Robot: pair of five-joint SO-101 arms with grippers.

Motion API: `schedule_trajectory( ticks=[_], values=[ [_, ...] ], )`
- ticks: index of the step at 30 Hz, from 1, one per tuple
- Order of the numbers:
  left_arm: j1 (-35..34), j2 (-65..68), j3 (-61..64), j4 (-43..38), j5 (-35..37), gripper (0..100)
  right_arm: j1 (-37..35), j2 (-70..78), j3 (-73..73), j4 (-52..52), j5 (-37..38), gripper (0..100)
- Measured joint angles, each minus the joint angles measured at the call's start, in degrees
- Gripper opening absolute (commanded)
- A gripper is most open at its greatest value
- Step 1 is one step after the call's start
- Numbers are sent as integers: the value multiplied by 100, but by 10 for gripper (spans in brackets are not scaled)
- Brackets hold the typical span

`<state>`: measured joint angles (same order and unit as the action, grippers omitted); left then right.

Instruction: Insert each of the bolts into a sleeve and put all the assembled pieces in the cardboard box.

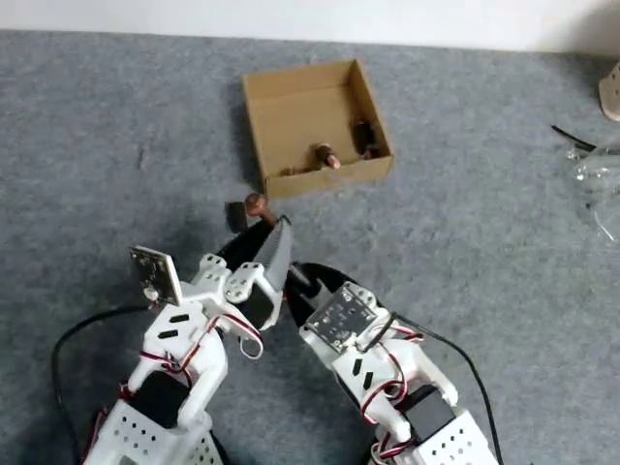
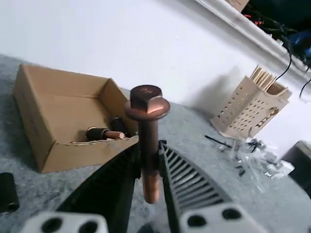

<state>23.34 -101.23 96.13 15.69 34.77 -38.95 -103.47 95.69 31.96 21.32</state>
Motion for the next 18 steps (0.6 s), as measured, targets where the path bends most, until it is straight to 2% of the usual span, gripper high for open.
schedule_trajectory(
  ticks=[3,12,18],
  values=[
    [-176,0,0,0,246,6,0,0,0,-70,0,5],
    [-176,0,-26,431,343,6,0,0,0,-123,0,5],
    [-545,0,-273,1011,1055,6,0,0,0,-527,0,5]
  ],
)
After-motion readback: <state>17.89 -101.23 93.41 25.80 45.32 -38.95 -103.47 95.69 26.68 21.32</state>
